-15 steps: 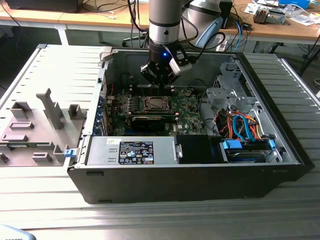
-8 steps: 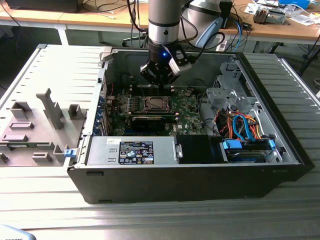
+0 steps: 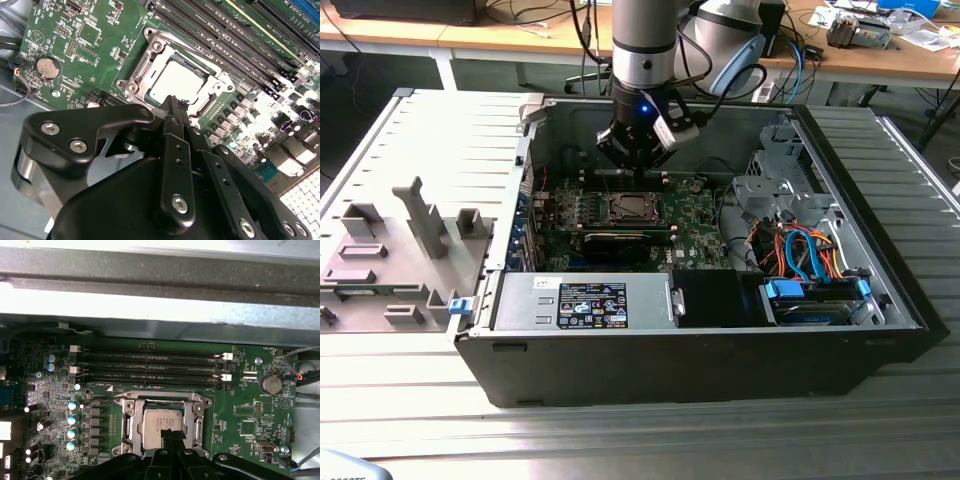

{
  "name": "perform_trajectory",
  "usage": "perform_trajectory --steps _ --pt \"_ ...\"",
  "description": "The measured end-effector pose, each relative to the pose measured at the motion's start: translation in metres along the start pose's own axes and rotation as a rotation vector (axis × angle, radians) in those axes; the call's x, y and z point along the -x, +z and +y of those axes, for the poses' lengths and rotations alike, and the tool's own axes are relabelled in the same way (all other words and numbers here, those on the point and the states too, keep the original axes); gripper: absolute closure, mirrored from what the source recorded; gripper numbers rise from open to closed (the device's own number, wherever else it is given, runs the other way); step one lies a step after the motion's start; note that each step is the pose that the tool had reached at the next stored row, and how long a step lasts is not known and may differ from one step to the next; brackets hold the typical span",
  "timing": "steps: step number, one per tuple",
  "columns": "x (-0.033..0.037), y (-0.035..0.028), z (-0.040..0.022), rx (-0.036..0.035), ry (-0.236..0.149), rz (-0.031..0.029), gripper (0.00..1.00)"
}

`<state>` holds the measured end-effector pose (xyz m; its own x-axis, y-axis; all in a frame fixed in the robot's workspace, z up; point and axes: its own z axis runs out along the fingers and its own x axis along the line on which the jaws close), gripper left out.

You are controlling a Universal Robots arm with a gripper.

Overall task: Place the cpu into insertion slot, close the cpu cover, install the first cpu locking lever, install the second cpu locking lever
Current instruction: 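Install the first cpu locking lever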

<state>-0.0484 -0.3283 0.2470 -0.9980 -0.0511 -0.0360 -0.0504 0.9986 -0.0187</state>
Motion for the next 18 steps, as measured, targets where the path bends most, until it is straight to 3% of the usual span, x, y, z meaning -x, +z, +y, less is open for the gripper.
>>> perform_trajectory --steps 18 --pt "-0.0062 -0.0002 0.0003 0.0 0.0 -0.0001 0.89"
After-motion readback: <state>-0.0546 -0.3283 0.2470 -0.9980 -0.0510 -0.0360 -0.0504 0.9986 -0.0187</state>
